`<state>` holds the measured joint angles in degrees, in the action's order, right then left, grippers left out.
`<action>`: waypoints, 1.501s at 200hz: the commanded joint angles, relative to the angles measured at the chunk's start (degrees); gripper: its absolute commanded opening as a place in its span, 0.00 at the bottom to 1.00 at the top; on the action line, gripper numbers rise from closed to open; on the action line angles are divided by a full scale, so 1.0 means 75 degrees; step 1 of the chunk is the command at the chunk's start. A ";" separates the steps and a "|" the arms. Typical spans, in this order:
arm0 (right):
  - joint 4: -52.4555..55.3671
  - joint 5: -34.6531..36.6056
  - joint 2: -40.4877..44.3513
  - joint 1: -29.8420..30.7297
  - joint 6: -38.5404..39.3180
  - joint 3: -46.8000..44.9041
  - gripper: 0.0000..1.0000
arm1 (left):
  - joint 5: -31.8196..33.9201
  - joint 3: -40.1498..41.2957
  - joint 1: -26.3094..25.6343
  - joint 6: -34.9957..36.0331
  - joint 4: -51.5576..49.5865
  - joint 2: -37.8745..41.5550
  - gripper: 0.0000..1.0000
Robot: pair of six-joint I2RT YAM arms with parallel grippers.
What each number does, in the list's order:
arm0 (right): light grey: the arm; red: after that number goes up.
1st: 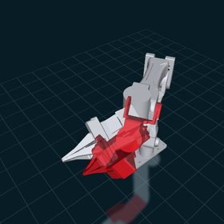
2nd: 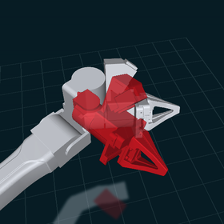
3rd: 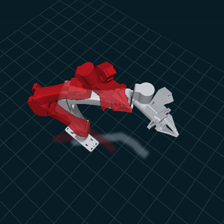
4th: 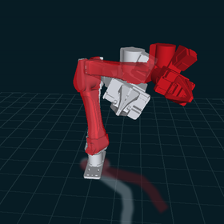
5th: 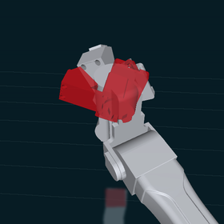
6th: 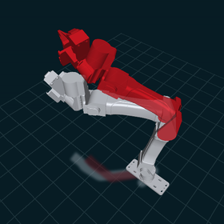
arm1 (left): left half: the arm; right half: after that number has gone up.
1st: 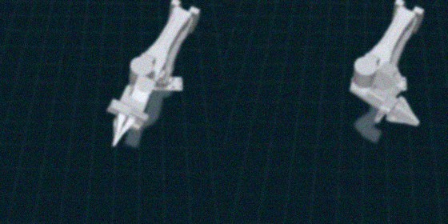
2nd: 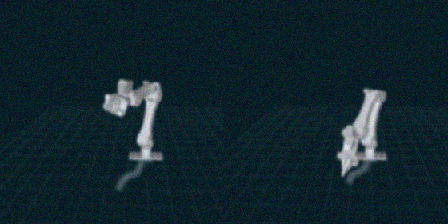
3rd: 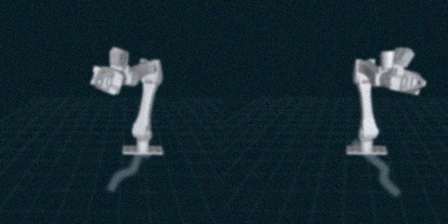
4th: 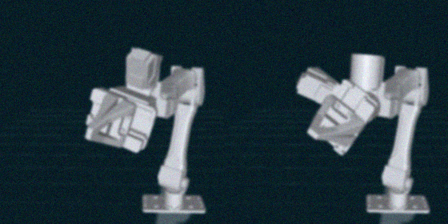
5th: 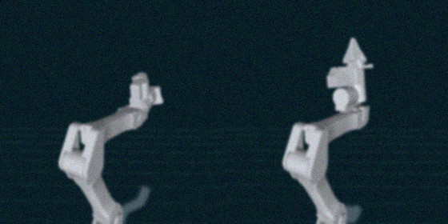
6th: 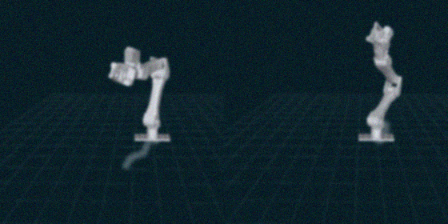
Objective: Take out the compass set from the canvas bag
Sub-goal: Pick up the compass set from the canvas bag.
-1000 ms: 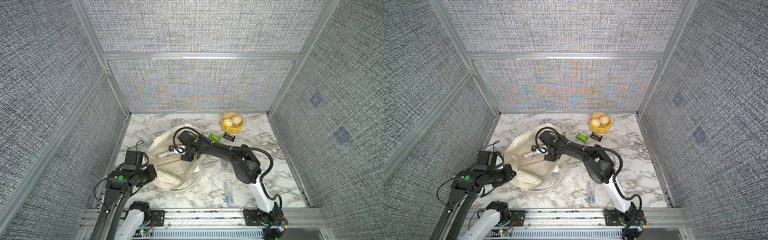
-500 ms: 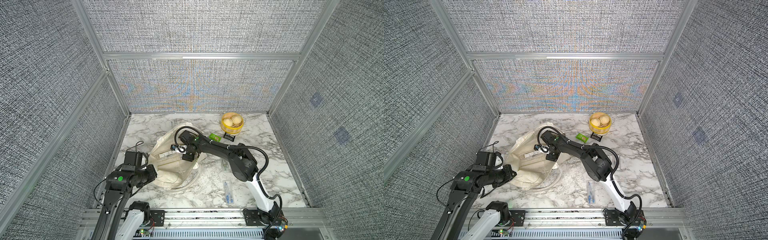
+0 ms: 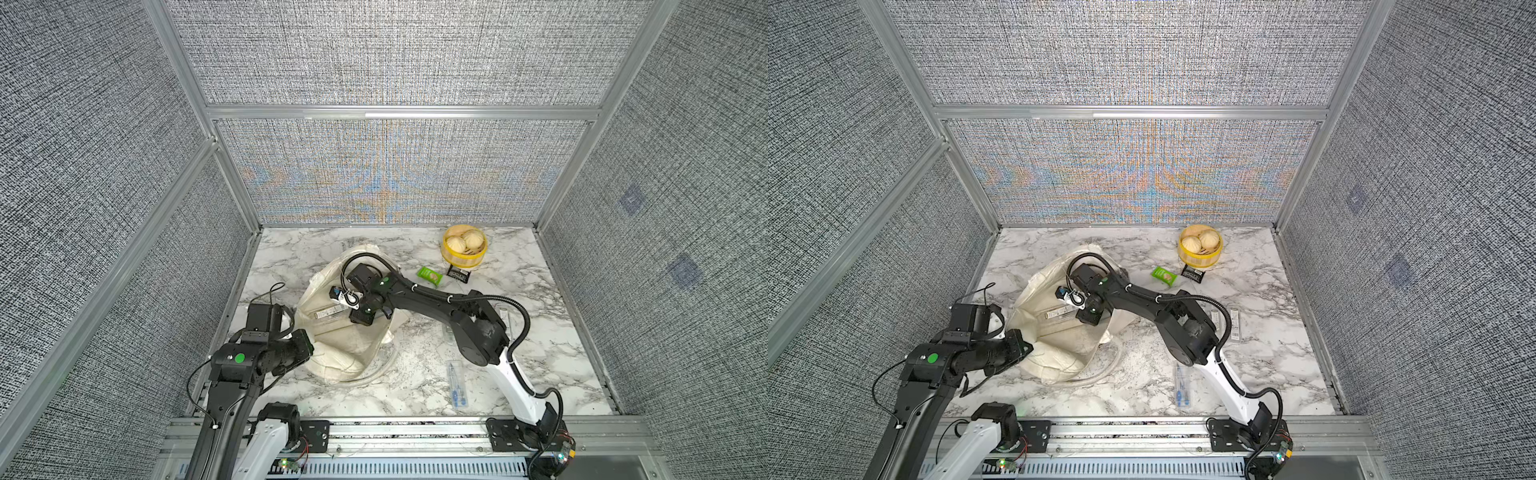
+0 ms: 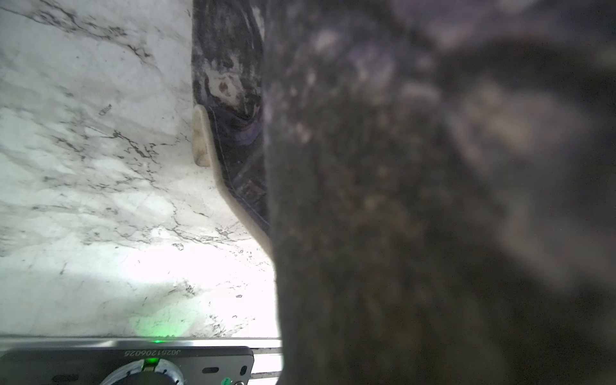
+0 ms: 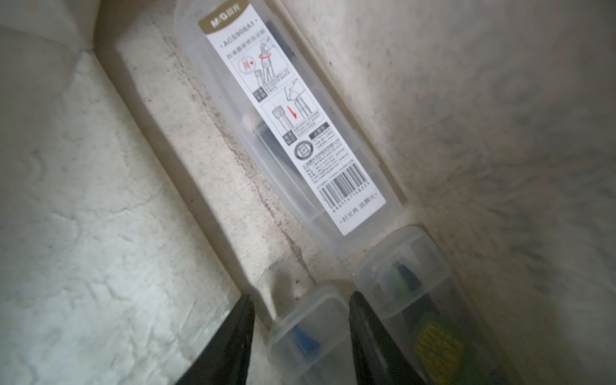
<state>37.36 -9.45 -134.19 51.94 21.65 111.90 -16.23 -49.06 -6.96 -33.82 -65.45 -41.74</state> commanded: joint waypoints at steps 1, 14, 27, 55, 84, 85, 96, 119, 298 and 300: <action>0.0775 -0.0212 0.0231 -0.0069 0.0489 0.0124 0.47 | 0.0031 0.0017 0.0026 0.0093 -0.0060 -0.0013 0.00; 0.0795 0.0139 0.0485 -0.0105 0.1195 0.0054 0.53 | 0.0019 0.0019 0.0032 0.0104 -0.0051 -0.0013 0.00; 0.0847 0.0358 0.0686 -0.0191 0.1909 -0.0060 0.61 | 0.0025 0.0016 0.0045 0.0104 -0.0055 -0.0025 0.00; 0.1550 0.0441 0.0592 -0.0528 0.2844 0.0112 0.65 | 0.0019 0.0015 0.0052 0.0114 -0.0070 -0.0013 0.00; 0.1861 0.0675 0.0233 -0.0645 0.3415 0.0367 0.69 | 0.0019 0.0014 0.0062 0.0115 -0.0069 -0.0024 0.00; 0.1855 0.0687 0.0221 -0.0645 0.3428 0.0370 0.69 | 0.0019 0.0020 0.0061 0.0115 -0.0066 -0.0025 0.00; 0.1769 0.0776 0.0108 -0.0656 0.3536 0.0441 0.71 | 0.0008 0.0017 0.0068 0.0115 -0.0068 -0.0037 0.00; 0.1780 0.0826 -0.0128 -0.0685 0.3625 0.0738 0.73 | 0.0019 0.0014 0.0074 0.0115 -0.0073 -0.0025 0.00; 0.3105 -0.0397 0.0032 -0.0171 0.1631 0.0170 0.56 | -0.0101 0.0047 0.0412 0.0146 -0.0017 0.0174 0.00; 0.3075 -0.0420 0.0065 -0.0151 0.1612 0.0135 0.56 | -0.0099 0.0048 0.0418 0.0146 -0.0022 0.0183 0.00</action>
<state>51.57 -5.78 -135.26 49.71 38.24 115.18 -17.74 -48.88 -4.23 -33.19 -65.84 -40.60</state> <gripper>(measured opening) 0.565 0.087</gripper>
